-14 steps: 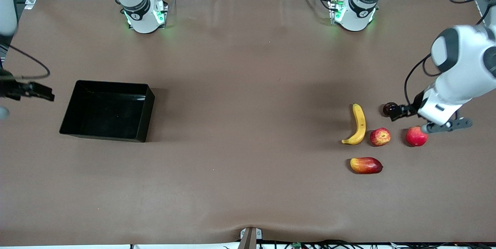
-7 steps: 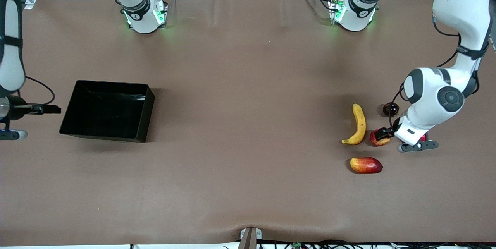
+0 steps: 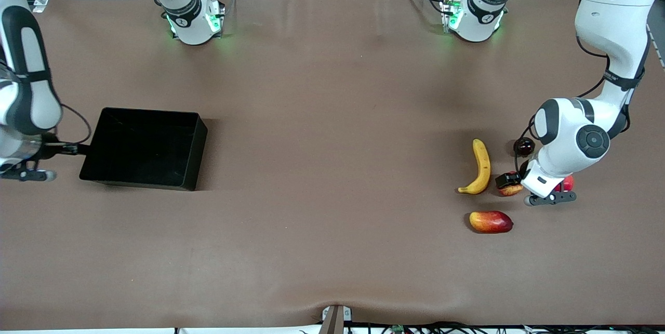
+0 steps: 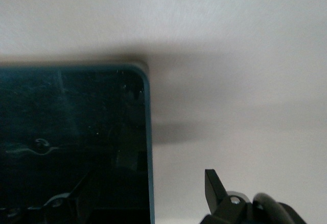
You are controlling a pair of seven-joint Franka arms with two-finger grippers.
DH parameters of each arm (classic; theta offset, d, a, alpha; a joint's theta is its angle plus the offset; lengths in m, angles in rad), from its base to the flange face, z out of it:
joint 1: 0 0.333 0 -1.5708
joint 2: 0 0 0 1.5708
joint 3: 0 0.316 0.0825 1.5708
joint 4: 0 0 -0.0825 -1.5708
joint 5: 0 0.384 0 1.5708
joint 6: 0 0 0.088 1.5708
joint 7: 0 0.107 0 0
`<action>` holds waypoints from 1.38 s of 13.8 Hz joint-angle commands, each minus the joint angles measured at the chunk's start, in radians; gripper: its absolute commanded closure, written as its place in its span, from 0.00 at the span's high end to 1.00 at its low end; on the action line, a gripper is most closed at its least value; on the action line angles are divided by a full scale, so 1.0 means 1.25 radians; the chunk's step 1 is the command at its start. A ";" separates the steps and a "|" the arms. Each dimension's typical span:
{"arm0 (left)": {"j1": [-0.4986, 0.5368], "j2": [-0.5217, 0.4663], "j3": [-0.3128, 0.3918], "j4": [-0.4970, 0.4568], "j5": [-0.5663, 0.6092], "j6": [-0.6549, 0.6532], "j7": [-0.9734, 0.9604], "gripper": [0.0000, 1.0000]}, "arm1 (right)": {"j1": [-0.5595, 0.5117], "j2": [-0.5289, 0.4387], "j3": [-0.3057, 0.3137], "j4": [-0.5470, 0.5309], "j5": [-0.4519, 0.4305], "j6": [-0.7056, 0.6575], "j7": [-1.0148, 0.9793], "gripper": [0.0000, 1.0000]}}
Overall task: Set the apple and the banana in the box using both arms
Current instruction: 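Grasp the apple with the left gripper while the right gripper drags the box, then carry the apple over the box while the right gripper holds the box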
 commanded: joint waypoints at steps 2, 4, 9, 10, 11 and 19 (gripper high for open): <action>0.002 -0.004 -0.006 0.011 0.014 -0.001 -0.003 0.00 | -0.014 -0.025 0.014 -0.084 0.049 0.032 -0.022 0.00; -0.001 -0.032 -0.006 0.011 0.014 -0.011 0.003 0.00 | -0.016 -0.025 0.014 -0.078 0.049 0.035 -0.025 0.00; -0.004 -0.112 -0.013 0.046 0.015 -0.112 0.002 0.00 | -0.008 -0.032 0.014 -0.010 0.049 -0.023 -0.096 0.00; -0.005 -0.123 -0.016 0.067 0.015 -0.148 0.002 0.00 | -0.003 -0.032 0.016 0.025 0.049 -0.081 -0.112 0.00; -0.005 -0.131 -0.023 0.085 0.015 -0.186 0.003 0.00 | 0.002 -0.032 0.017 0.059 0.049 -0.141 -0.116 0.00; -0.002 -0.178 -0.041 0.234 0.000 -0.415 0.005 0.00 | 0.225 -0.136 0.019 0.112 0.142 -0.375 0.060 0.00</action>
